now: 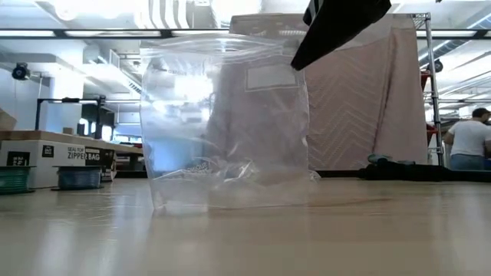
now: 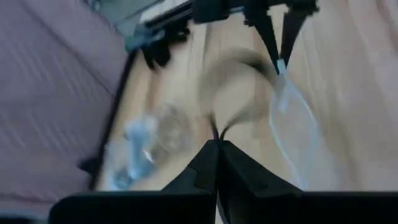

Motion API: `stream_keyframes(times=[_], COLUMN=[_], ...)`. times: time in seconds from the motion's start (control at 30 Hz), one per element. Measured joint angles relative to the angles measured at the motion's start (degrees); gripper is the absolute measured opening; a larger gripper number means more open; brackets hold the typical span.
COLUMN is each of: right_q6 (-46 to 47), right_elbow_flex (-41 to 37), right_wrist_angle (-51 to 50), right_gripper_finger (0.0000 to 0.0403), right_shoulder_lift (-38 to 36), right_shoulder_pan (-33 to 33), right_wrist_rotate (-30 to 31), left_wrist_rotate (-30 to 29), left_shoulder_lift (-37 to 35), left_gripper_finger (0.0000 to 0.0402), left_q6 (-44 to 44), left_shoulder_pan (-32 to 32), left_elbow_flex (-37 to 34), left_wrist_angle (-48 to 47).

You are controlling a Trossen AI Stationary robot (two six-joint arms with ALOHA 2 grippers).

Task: Sort rubber bands
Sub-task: Put the black rubberband into the transparent zip bag

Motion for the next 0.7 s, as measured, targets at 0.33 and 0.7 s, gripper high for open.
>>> stream_keyframes(times=[0.33, 0.7], right_q6=[6.6, 6.71], right_elbow_flex=[0.59, 0.59], right_wrist_angle=[2.21, 3.06], right_gripper_finger=[0.0, 0.0], right_shoulder_lift=[0.07, 0.07], right_shoulder_pan=[-0.02, 0.0], right_wrist_rotate=[-0.04, -0.24], left_wrist_rotate=[-8.79, -10.63], left_shoulder_lift=[12.07, 20.97], left_gripper_finger=[0.0, 0.0], left_q6=[18.99, 23.49], left_shoulder_pan=[0.53, 1.34], left_elbow_flex=[9.9, 18.31], left_wrist_angle=[0.03, -6.51])
